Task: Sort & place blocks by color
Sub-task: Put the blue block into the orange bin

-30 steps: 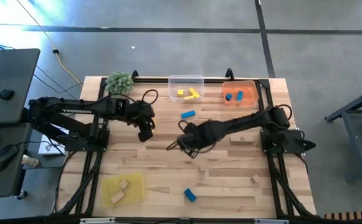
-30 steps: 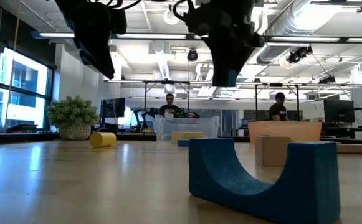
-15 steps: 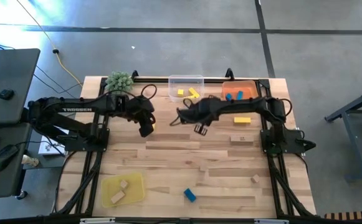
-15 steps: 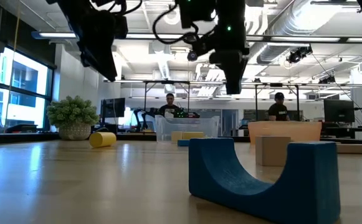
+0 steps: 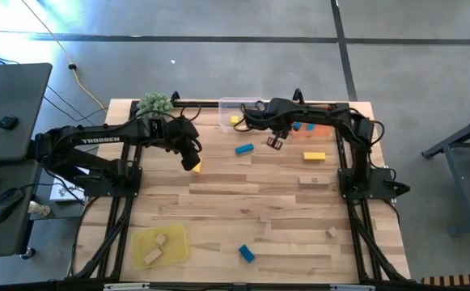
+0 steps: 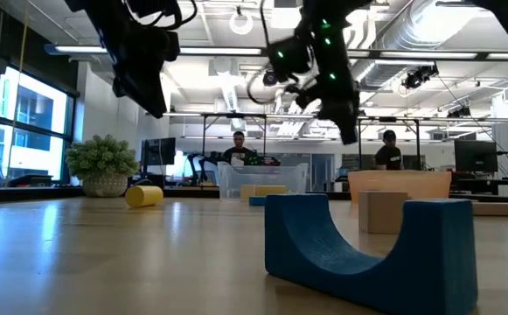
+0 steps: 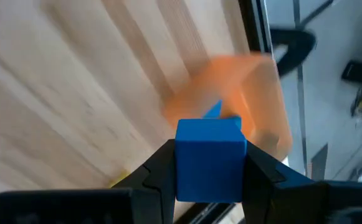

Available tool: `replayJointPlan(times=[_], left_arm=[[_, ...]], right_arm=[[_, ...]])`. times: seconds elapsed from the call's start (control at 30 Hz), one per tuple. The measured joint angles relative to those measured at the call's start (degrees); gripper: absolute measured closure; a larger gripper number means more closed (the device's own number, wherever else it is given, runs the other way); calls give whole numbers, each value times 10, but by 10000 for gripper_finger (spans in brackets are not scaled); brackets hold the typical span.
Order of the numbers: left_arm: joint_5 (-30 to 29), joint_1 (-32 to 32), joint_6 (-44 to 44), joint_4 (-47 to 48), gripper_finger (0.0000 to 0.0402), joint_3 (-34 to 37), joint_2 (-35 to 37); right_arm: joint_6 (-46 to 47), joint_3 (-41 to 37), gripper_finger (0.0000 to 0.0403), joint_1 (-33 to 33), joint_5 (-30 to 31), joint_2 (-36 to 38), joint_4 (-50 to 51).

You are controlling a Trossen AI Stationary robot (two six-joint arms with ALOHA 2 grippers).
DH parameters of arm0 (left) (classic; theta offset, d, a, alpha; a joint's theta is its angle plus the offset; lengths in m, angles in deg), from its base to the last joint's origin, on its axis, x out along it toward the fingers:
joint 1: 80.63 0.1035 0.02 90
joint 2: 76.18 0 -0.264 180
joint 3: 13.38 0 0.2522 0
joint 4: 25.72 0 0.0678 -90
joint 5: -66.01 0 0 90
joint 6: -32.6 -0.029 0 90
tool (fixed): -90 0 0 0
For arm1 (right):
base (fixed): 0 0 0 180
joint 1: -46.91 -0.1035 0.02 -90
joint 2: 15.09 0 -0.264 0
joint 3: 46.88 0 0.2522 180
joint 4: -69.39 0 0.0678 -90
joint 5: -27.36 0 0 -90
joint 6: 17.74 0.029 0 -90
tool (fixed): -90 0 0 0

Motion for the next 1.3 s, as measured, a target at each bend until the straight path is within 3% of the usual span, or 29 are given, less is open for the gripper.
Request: replayJointPlan(times=[0.27,0.57,0.97,1.3], left_arm=[[0,29,0,-3,273,0,0],[0,55,1,-27,273,0,0],[0,62,6,-35,273,0,0],[0,61,6,-35,273,0,0]], right_arm=[[-5,-147,299,77,-10,89,-106],[-16,-250,299,182,-87,163,-254],[-32,-305,299,320,-233,167,-353],[-46,-331,299,394,-301,167,-370]])
